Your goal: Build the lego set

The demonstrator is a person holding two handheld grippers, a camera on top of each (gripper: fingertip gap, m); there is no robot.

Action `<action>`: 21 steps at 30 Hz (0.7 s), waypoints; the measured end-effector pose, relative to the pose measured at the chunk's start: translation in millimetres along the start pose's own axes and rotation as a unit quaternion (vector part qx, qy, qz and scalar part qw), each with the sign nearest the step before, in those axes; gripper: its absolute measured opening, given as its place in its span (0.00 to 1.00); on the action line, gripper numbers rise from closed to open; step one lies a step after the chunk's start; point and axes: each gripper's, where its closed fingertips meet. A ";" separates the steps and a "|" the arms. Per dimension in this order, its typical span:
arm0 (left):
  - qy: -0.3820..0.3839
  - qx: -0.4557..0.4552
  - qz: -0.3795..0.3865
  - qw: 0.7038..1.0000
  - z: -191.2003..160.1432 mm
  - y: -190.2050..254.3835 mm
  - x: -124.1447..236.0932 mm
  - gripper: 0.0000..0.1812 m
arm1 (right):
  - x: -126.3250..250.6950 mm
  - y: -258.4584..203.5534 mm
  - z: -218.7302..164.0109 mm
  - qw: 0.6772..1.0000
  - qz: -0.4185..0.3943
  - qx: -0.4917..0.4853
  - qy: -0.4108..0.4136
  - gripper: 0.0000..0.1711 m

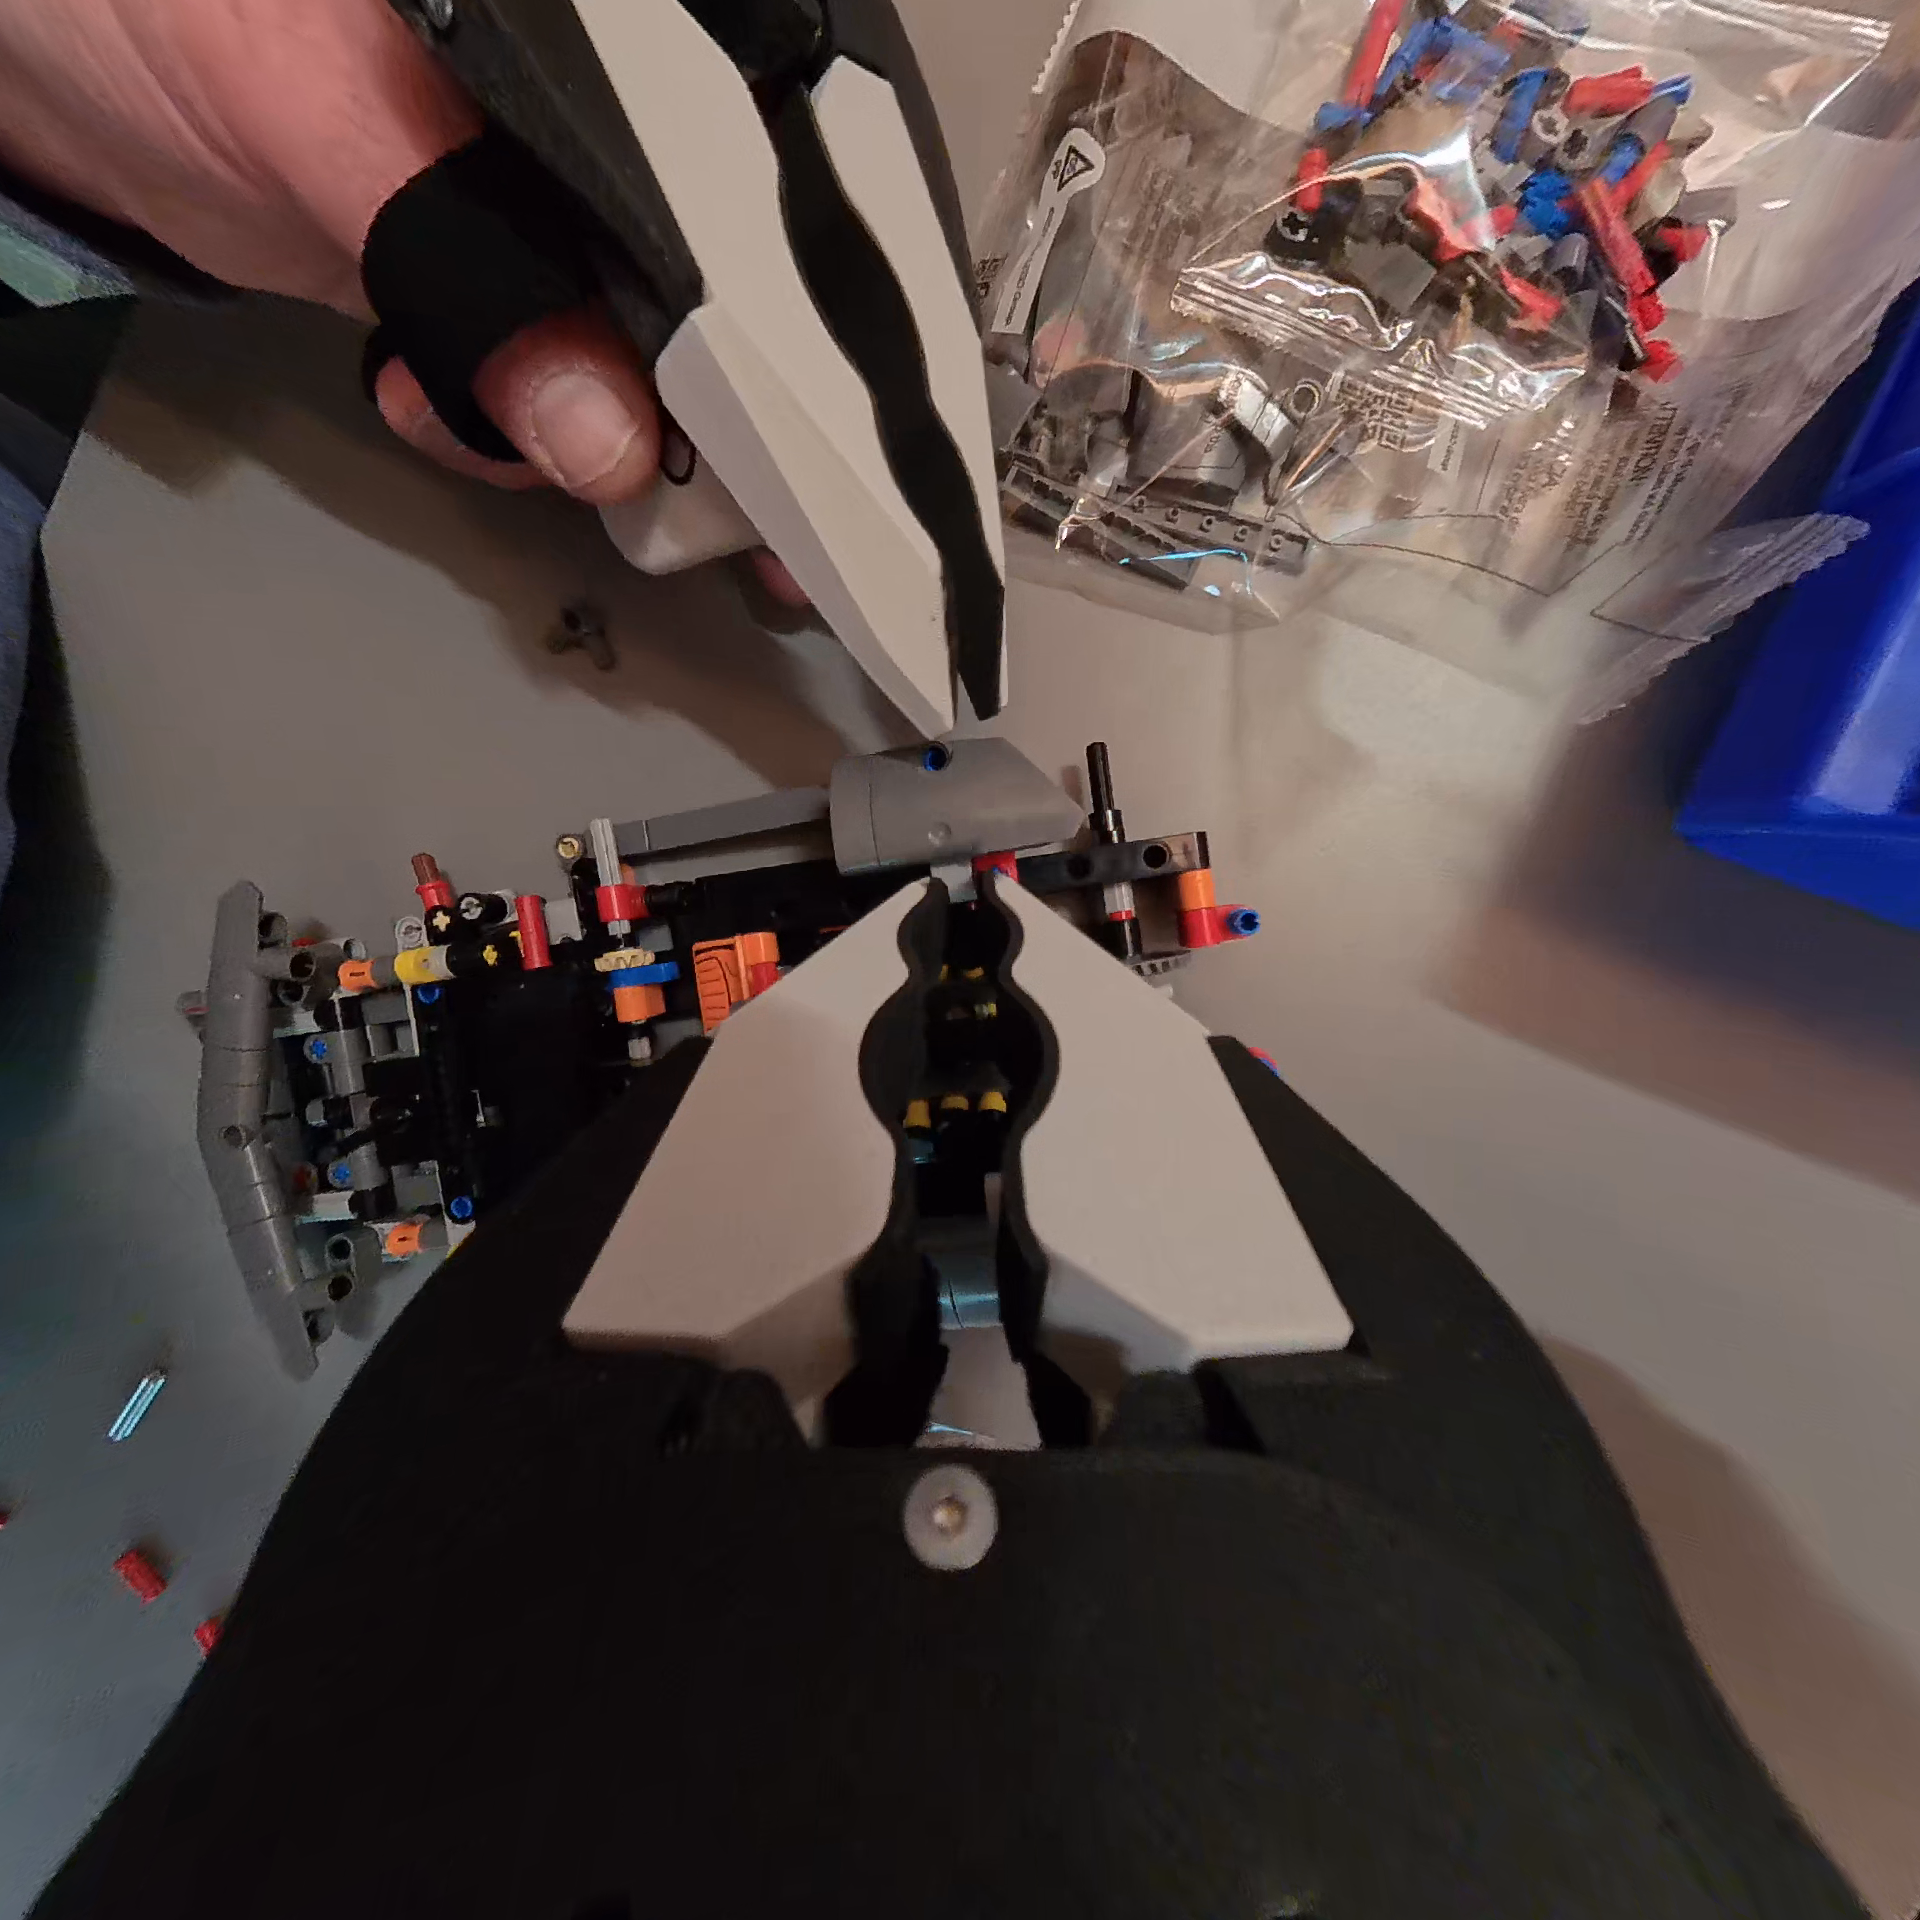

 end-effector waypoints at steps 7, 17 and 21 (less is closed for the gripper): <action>-0.022 -0.005 0.010 1.000 -3.1 -4.4 -5.0 0.02 | -2.4 -1.1 0.7 1.000 0.008 0.001 0.003 0.02; -0.035 -0.016 0.036 0.999 -8.2 -8.3 -6.9 0.00 | -3.7 -2.1 -0.1 1.000 0.025 -0.011 -0.014 0.01; 0.001 -0.019 0.016 1.000 3.4 -4.0 -0.8 0.00 | -2.9 -1.3 0.9 1.000 0.022 -0.012 -0.008 0.01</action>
Point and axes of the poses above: each gripper's, where its closed fingertips meet, x back along the fingers, z out of its top, y = z × x across the jaws, and after that the axes turned 13 degrees about -x, right-handed
